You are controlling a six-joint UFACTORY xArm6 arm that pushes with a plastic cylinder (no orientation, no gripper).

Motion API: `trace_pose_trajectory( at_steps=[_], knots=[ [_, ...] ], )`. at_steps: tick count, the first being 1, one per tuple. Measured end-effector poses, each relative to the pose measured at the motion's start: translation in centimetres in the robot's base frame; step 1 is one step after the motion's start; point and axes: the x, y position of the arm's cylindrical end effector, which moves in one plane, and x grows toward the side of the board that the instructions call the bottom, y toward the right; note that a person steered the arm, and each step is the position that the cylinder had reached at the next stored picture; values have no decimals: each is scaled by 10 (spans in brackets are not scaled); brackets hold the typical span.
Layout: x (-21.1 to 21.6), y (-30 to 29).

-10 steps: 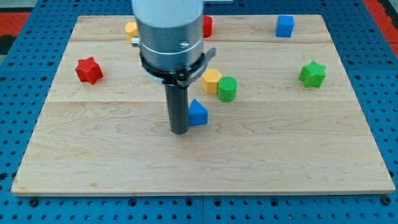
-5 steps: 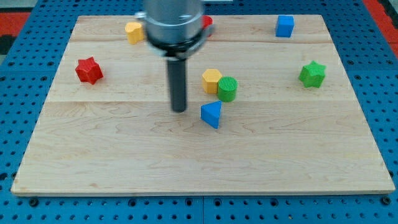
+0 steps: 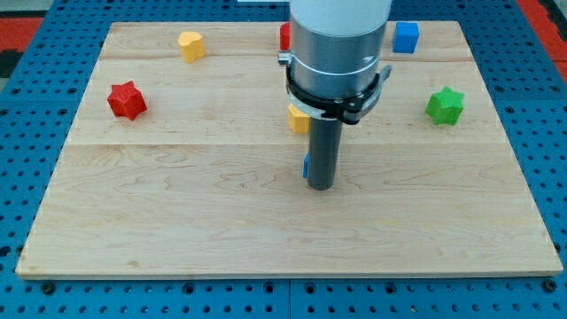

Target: Drag the blue triangle to the bottom left of the green circle

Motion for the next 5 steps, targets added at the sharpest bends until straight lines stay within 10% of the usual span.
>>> trace_pose_trajectory(
  at_steps=[5],
  knots=[
    [-18, 8]
  ],
)
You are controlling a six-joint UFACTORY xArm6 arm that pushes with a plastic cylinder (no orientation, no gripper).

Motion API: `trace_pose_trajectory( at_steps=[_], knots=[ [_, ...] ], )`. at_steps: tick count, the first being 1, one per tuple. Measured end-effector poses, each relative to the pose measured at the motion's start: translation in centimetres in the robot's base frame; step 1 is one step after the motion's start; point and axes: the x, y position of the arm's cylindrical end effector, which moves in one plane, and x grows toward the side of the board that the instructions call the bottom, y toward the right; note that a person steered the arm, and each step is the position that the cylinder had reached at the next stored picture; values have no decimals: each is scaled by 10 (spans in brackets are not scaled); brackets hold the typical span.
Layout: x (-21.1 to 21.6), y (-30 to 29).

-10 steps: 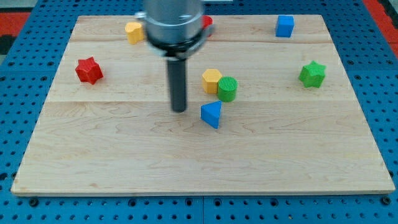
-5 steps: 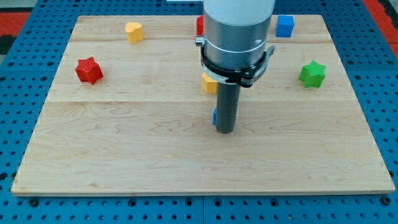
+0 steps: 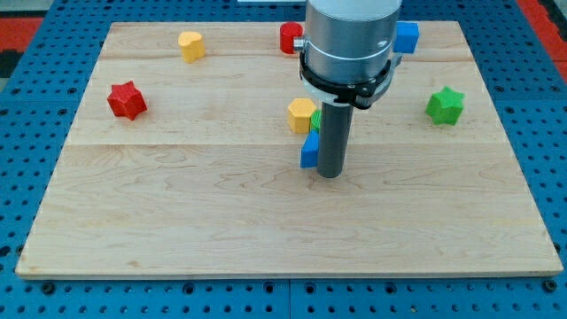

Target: Drag the blue triangle to the bottom left of the green circle

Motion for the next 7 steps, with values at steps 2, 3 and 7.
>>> trace_pose_trajectory(
  at_steps=[2, 3, 7],
  knots=[
    [0, -16],
    [-1, -20],
    [-14, -19]
  ],
)
